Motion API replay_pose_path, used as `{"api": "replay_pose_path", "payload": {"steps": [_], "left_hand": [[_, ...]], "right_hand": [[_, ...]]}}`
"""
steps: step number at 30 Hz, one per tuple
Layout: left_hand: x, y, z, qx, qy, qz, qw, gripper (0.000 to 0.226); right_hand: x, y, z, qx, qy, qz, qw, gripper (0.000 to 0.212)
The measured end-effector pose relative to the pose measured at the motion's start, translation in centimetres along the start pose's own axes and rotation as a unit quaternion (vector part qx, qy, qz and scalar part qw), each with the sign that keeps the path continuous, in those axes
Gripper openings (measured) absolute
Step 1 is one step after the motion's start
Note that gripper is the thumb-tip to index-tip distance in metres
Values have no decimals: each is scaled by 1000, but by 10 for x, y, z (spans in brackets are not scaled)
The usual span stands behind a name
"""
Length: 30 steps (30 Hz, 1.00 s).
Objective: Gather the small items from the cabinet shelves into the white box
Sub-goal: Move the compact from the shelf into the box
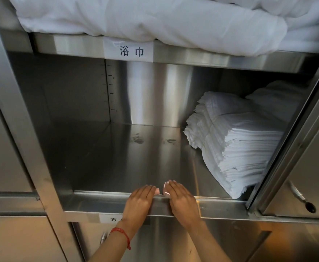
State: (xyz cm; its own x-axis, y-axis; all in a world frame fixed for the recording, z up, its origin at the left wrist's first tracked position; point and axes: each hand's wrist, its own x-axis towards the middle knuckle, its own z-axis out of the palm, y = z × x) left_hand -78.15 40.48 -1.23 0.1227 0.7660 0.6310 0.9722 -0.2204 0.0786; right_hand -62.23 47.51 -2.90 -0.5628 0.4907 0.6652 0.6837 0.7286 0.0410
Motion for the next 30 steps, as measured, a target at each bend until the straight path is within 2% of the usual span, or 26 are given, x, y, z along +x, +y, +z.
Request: {"api": "replay_pose_path", "payload": {"steps": [3,6,10,14,17,19,25,28,30], "left_hand": [[0,1,1,2,-5,4,1000,73],[1,1,1,-1,-4,9,1000,74],[3,8,-4,-8,-9,18,1000,78],[7,15,-3,-31,13,51,998,67],[12,26,-3,-47,57,71,995,33],[14,35,-3,-50,70,80,993,41],[17,63,4,-96,71,131,984,42],[23,81,8,-105,66,144,982,41],[27,95,11,-116,82,155,978,38]], "right_hand": [[-3,3,-3,12,7,18,1000,55],[-5,4,-7,8,34,8,999,40],[-8,3,-20,-3,51,9,999,43],[-17,5,-31,-12,58,16,998,42],[-27,9,-41,-23,59,29,998,42],[-34,10,-50,-36,66,42,996,40],[-61,20,-79,-88,84,60,991,37],[-79,30,-90,-95,62,84,990,56],[-90,36,-98,-105,67,91,988,45]]}}
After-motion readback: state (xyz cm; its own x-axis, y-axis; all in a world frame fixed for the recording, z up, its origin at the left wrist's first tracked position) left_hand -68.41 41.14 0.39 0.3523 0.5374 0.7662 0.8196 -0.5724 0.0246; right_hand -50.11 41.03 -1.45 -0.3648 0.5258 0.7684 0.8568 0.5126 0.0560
